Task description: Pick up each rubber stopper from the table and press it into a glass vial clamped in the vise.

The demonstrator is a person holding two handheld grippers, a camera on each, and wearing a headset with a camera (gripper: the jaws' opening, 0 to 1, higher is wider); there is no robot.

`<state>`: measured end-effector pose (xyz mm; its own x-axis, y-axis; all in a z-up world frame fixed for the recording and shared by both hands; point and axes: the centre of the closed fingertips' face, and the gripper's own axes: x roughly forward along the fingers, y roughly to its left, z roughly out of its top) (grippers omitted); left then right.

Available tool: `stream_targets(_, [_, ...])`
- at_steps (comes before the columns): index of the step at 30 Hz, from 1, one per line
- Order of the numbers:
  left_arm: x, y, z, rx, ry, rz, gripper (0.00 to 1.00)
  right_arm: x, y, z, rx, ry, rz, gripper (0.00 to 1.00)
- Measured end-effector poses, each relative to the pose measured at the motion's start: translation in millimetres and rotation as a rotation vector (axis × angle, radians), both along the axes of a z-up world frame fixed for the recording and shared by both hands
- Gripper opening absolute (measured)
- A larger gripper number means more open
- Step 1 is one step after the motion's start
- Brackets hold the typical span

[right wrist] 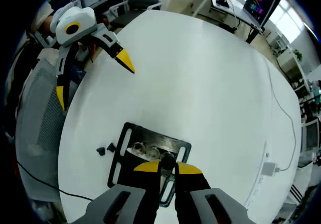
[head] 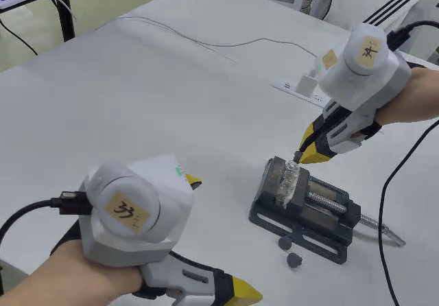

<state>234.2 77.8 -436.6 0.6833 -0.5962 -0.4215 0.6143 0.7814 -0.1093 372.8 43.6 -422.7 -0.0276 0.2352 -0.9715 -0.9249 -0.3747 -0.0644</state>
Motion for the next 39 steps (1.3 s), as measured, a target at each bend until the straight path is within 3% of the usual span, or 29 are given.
stream_targets(17, [-0.3, -1.9, -5.6, -0.014, 0.01, 0.002, 0.99, 1.7, -0.9, -7.6, -0.025, 0.002, 0.0, 0.05])
stream_targets(27, [1.5, -2.3, -5.9, -0.019, 0.011, 0.004, 0.99, 1.7, -0.7, -8.5, -0.069, -0.039, 0.011, 0.05])
stream_targets(39, [2.5, -6.7, -5.4, -0.028, 0.008, 0.001, 0.99, 5.1, -1.6, -9.0, -0.075, -0.045, -0.085, 0.04])
